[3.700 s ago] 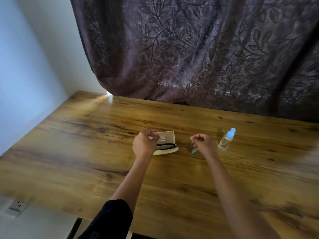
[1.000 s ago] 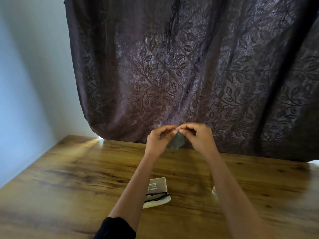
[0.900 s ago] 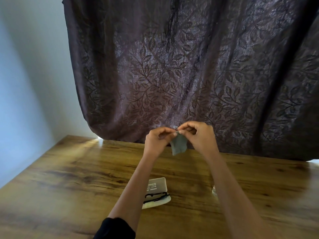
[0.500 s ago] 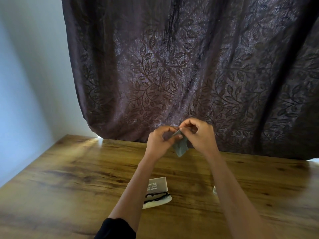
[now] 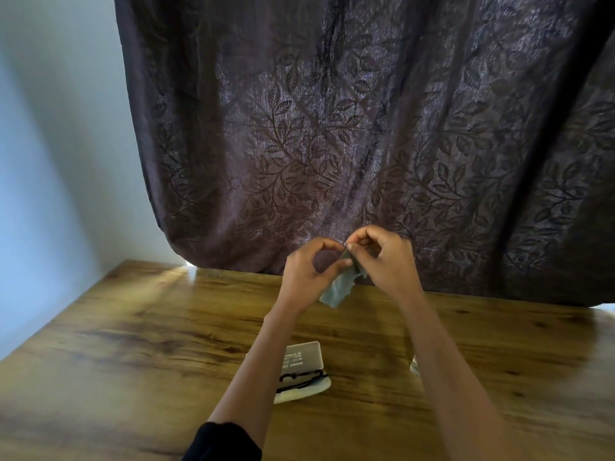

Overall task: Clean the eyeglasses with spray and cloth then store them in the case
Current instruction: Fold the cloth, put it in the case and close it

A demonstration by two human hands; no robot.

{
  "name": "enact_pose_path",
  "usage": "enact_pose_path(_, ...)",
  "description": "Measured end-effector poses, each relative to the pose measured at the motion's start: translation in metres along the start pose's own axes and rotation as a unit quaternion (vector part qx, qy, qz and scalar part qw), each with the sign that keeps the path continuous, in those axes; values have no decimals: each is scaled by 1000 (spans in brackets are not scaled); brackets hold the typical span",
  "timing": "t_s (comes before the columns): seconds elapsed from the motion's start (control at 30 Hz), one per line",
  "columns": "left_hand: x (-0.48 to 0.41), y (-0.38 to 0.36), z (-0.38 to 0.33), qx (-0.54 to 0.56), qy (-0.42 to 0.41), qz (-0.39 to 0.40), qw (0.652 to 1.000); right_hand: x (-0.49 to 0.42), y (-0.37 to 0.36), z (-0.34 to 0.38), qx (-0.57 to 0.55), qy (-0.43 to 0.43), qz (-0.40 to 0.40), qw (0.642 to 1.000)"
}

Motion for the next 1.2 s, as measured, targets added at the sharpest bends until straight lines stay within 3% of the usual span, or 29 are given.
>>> enact_pose_path(0.23, 7, -11, 5, 70, 47, 81, 993, 1, 0, -1, -2, 10, -8, 1000)
enact_pose_path(0.4, 9, -11, 11, 89, 66, 81, 991, 0, 4, -6, -16, 4, -44, 999)
enact_pose_path(0.53, 9, -8, 10, 52, 48, 89, 994, 2, 9, -14, -32, -11, -80, 996)
enact_pose_path(0.73, 11, -3, 16, 38, 95, 98, 990, 5, 20, -35, -73, -69, -111, 989)
enact_pose_path(0.87, 10, -4, 20, -33, 108, 111, 987, 10, 23, -43, -70, -98, -118, 986)
enact_pose_path(1.2, 0, -11, 38, 14, 207, 47, 977, 16, 7, -26, -90, -66, -28, 993)
Point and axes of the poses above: each hand's wrist, its own x-axis away from the middle knuckle, its own y-axis out of the back of the hand, z = x × y, the point moved 5 cm from there along -x, towards the middle knuckle, and after that the axes turned 10 degrees about y, right-handed, at the moved point
